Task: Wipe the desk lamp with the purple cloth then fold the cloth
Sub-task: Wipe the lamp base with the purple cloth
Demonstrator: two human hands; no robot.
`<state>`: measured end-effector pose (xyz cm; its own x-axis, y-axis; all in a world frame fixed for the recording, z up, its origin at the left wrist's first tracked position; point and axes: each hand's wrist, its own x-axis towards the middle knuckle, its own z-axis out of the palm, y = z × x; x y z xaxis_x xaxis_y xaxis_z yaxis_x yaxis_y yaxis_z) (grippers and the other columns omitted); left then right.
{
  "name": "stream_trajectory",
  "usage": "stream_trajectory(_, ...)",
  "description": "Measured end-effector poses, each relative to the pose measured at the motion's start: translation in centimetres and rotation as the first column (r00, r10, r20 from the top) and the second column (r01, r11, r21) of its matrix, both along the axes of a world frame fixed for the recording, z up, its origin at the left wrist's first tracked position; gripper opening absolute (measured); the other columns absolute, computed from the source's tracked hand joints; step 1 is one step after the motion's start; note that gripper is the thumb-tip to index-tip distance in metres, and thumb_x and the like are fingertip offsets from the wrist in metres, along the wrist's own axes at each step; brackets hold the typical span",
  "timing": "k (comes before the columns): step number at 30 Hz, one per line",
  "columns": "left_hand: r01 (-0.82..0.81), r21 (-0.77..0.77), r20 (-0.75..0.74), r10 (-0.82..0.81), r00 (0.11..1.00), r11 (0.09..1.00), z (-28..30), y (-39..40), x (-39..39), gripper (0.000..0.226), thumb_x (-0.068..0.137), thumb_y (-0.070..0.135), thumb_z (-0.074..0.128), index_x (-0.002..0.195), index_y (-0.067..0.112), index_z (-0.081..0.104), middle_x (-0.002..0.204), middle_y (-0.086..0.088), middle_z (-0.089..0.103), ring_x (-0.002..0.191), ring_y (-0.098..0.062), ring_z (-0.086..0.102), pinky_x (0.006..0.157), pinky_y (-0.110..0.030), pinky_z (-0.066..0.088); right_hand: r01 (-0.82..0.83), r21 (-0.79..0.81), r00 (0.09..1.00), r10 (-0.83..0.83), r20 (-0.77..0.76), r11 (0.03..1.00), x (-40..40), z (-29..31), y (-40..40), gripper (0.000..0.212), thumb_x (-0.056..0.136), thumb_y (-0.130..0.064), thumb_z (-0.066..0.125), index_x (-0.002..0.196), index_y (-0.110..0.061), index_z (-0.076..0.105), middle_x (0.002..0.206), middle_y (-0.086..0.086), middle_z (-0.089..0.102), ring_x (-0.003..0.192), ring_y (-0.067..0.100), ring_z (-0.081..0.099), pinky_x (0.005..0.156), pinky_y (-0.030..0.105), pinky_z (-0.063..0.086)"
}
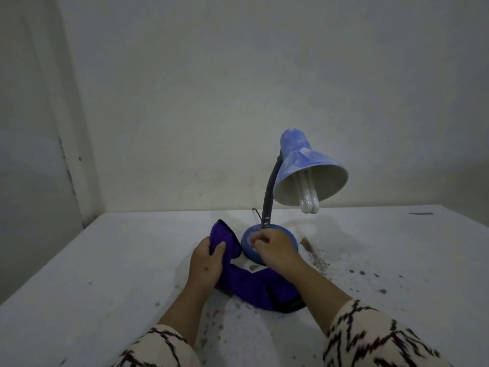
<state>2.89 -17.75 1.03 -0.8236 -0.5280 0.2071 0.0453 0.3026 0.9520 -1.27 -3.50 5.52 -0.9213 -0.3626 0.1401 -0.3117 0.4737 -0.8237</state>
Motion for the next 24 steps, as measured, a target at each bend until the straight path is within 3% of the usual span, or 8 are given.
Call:
stream_trajectory(2, 0.006, 0.055, -0.003, -0.006, 1.000, 0.998, -0.2, 0.0, -0.3, 0.015, 0.094, 0.019, 0.047, 0.088, 0.009, 0.055, 0.086, -0.012, 0.059, 0.080, -0.024, 0.055, 0.069, -0.033, 0.044, -0.078, 0.241, 0.997, 0.082, -0.008, 0.967, -0.3, -0.2, 1.7, 0.025, 0.087, -0.014, 0.047, 0.074, 0.004, 0.057, 0.071, 0.021, 0.054, 0.065, 0.025, 0.047, 0.062, 0.033, 0.034)
stream_trajectory(6, 0.021, 0.094, 0.029, -0.023, 0.999, 0.995, 0.2, 0.1, -0.9, 0.018, 0.095, 0.020, 0.044, 0.105, 0.009, 0.055, 0.105, -0.011, 0.061, 0.098, -0.028, 0.058, 0.090, -0.042, 0.049, -0.316, 0.571, 0.948, 0.279, 0.153, 0.758, 0.5, -0.4, 3.0, 0.038, 0.086, -0.033, 0.059, 0.117, -0.011, 0.059, 0.123, 0.008, 0.057, 0.107, 0.023, 0.055, 0.080, 0.028, 0.041)
stream_trajectory(9, 0.038, 0.115, 0.031, -0.042, 0.999, 0.993, 1.1, 0.3, -1.4, 0.030, 0.096, 0.020, 0.043, 0.121, 0.005, 0.051, 0.117, -0.015, 0.059, 0.106, -0.032, 0.056, 0.097, -0.050, 0.045, -0.463, 0.409, 0.883, 0.368, 0.292, 0.786, 1.8, 0.2, 2.7, 0.044, 0.085, -0.017, 0.061, 0.128, -0.016, 0.051, 0.125, 0.004, 0.056, 0.107, 0.017, 0.055, 0.087, 0.026, 0.045)
stream_trajectory(12, 0.086, 0.113, 0.041, -0.091, 0.995, 0.990, 2.0, 0.0, -1.8, 0.032, 0.097, 0.019, 0.042, 0.125, 0.008, 0.050, 0.120, -0.013, 0.059, 0.106, -0.029, 0.056, 0.097, -0.044, 0.045, -0.594, -0.057, 0.664, 0.529, 0.529, 0.802, 3.2, -0.3, 1.6, 0.043, 0.085, 0.003, 0.054, 0.126, -0.009, 0.049, 0.112, 0.007, 0.063, 0.084, 0.011, 0.062, 0.071, 0.023, 0.053)
stream_trajectory(14, 0.147, 0.116, 0.065, -0.156, 0.986, 0.982, 2.6, -0.2, -1.9, 0.029, 0.096, 0.018, 0.042, 0.122, 0.010, 0.052, 0.116, -0.012, 0.060, 0.102, -0.027, 0.057, 0.092, -0.039, 0.047, -0.625, -0.141, 0.578, 0.576, 0.578, 0.768, 3.8, -0.7, 0.6, 0.037, 0.084, 0.004, 0.054, 0.117, -0.012, 0.054, 0.112, 0.011, 0.063, 0.076, 0.010, 0.065, 0.063, 0.020, 0.055)
stream_trajectory(17, 0.227, 0.139, 0.103, -0.242, 0.965, 0.964, 3.1, -0.3, -1.9, 0.025, 0.096, 0.014, 0.043, 0.118, 0.012, 0.054, 0.112, -0.013, 0.062, 0.101, -0.030, 0.058, 0.091, -0.040, 0.048, -0.499, 0.079, 0.829, 0.448, 0.336, 0.863, 3.3, -1.0, 0.0, 0.011, 0.084, -0.006, 0.053, 0.078, -0.011, 0.061, 0.074, 0.011, 0.060, 0.052, 0.010, 0.052, 0.051, 0.021, 0.044)
stream_trajectory(19, 0.267, 0.147, 0.108, -0.284, 0.953, 0.952, 3.2, -0.4, -2.0, 0.024, 0.095, 0.011, 0.042, 0.116, 0.013, 0.054, 0.109, -0.012, 0.062, 0.100, -0.030, 0.059, 0.089, -0.039, 0.048, -0.223, 0.077, 0.971, 0.214, 0.104, 0.972, 2.0, -1.3, 0.6, 0.029, 0.083, -0.007, 0.049, 0.056, -0.011, 0.041, 0.057, 0.007, 0.041, 0.046, 0.012, 0.033, 0.049, 0.026, 0.030)
stream_trajectory(24, 0.323, 0.201, 0.091, -0.346, 0.934, 0.925, 3.1, -0.4, -2.4, 0.024, 0.093, 0.005, 0.043, 0.106, 0.017, 0.059, 0.095, -0.005, 0.066, 0.086, -0.022, 0.062, 0.069, -0.028, 0.049, 0.044, -0.088, 0.998, -0.039, 0.055, 0.995, -0.1, -2.0, 2.3, 0.009, 0.082, -0.011, 0.057, 0.091, -0.011, 0.052, 0.078, -0.002, 0.052, 0.068, 0.008, 0.048, 0.058, 0.017, 0.038)
